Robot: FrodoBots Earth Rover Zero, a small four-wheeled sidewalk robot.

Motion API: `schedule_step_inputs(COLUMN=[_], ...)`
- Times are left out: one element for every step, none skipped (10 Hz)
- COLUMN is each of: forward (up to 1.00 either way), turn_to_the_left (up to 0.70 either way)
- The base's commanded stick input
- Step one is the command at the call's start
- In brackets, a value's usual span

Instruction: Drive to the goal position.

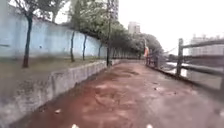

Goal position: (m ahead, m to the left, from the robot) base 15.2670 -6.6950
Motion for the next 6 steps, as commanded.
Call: schedule_step_inputs(forward=[0.85, 0.85, 0.85, 0.85, 0.85, 0.85], turn_to_the_left=[-0.32, -0.32, -0.32, -0.32, -0.32, -0.32])
